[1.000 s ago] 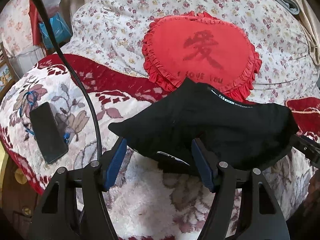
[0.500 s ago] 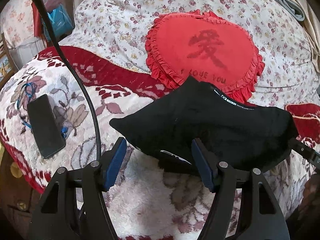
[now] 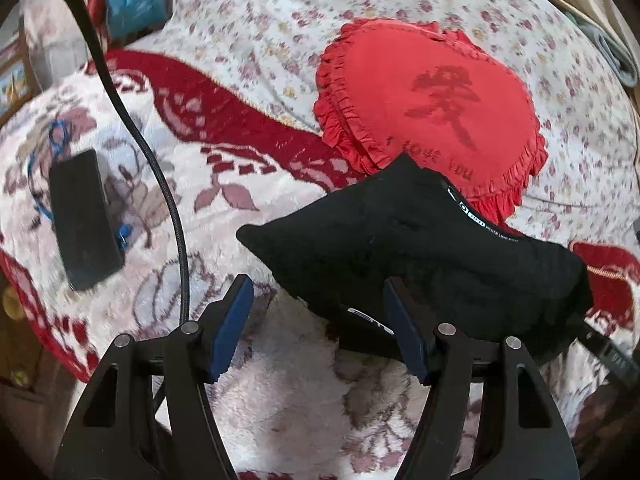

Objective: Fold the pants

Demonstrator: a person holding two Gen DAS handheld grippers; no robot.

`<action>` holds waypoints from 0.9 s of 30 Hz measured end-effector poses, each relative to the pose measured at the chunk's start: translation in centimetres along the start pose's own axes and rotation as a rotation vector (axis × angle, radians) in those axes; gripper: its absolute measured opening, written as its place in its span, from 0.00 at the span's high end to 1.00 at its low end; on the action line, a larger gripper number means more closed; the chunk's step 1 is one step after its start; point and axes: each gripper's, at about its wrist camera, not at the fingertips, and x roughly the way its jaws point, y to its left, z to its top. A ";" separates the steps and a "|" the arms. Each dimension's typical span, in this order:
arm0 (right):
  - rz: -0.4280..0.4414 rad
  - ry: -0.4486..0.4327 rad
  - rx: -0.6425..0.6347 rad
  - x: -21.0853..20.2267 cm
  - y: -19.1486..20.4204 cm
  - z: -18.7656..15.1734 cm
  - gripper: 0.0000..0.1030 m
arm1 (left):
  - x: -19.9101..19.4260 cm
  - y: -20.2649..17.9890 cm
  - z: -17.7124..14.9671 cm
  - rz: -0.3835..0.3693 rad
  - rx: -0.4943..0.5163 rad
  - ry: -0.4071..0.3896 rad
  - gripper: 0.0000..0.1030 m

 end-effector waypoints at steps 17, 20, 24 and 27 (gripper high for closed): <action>0.052 0.018 0.020 3.2 -2.1 -1.0 0.75 | 6.0 0.6 1.2 -0.005 -0.083 0.074 0.35; 0.067 0.013 -0.008 2.5 -1.9 -1.3 0.85 | 6.6 0.4 0.7 -0.047 -0.085 0.081 0.73; 0.095 0.016 -0.068 0.7 -0.7 -2.2 0.91 | 5.7 0.3 -0.1 -0.082 -0.068 0.073 0.88; 0.136 0.021 -0.099 -1.1 0.2 -3.5 0.92 | 3.1 0.5 -0.7 -0.107 -0.027 0.032 0.91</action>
